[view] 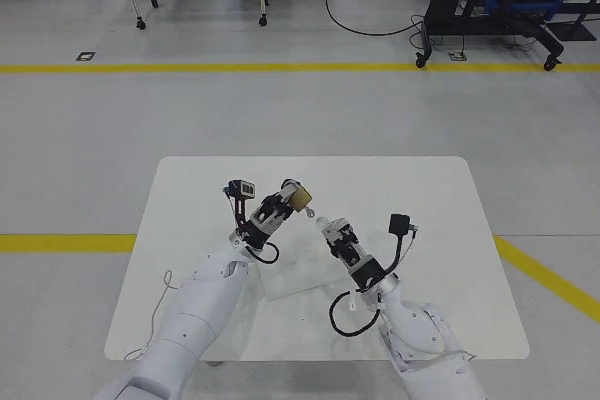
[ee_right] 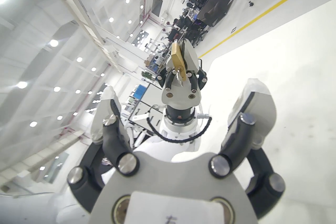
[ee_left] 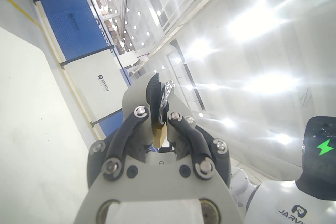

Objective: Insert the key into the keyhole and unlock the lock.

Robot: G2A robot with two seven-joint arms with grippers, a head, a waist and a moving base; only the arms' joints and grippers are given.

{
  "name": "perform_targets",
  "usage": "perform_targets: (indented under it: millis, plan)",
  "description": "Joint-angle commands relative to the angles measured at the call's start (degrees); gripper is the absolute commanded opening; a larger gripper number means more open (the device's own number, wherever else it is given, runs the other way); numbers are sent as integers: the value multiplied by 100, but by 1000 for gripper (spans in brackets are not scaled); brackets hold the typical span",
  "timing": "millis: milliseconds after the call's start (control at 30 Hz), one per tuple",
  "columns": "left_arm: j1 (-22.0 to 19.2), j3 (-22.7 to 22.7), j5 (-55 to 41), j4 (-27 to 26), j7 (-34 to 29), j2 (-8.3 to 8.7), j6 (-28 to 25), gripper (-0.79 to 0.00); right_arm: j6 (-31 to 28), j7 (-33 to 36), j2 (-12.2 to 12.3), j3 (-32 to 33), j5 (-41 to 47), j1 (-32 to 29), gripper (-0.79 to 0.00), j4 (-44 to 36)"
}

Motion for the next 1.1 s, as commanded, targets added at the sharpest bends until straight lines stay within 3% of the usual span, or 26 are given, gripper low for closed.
perform_targets:
  millis: [0, 200, 267, 333, 367, 400, 467, 567, 633, 1067]
  plan:
    - [32, -35, 128, -2, -3, 25, -165, -785, 87, 404, 10, 136, 1033, 43, -142, 92]
    - [-64, 25, 1018, 15, 72, 91, -320, -785, 729, 1313, 52, 374, 2121, 201, -95, 263]
    - [-98, 72, 1350, -46, 133, 106, -341, -785, 977, 1512, 67, 407, 2231, 286, -234, 320]
    - [-98, 94, 1560, -123, 253, 114, -356, -785, 1082, 1545, 73, 401, 2216, 352, -240, 366]
    - [-97, 95, 1667, -149, 326, 122, -366, -785, 1119, 1567, 72, 383, 2240, 374, -363, 379]
    - [-89, 94, 1759, -178, 408, 127, -372, -785, 1142, 1591, 72, 369, 2264, 394, -406, 389]
    - [-73, 100, 1920, -240, 526, 138, -364, -785, 1178, 1634, 73, 343, 2309, 423, -416, 410]
    - [-61, 97, 2207, -296, 680, 165, -332, -785, 1205, 1669, 77, 333, 2367, 456, -397, 433]
    - [-39, 101, 2377, -345, 792, 178, -345, -785, 1226, 1660, 81, 332, 2369, 467, -308, 429]
    - [105, 52, 3846, -643, 1763, 282, -469, -785, 1650, 1729, 102, 249, 2502, 541, -102, 520]
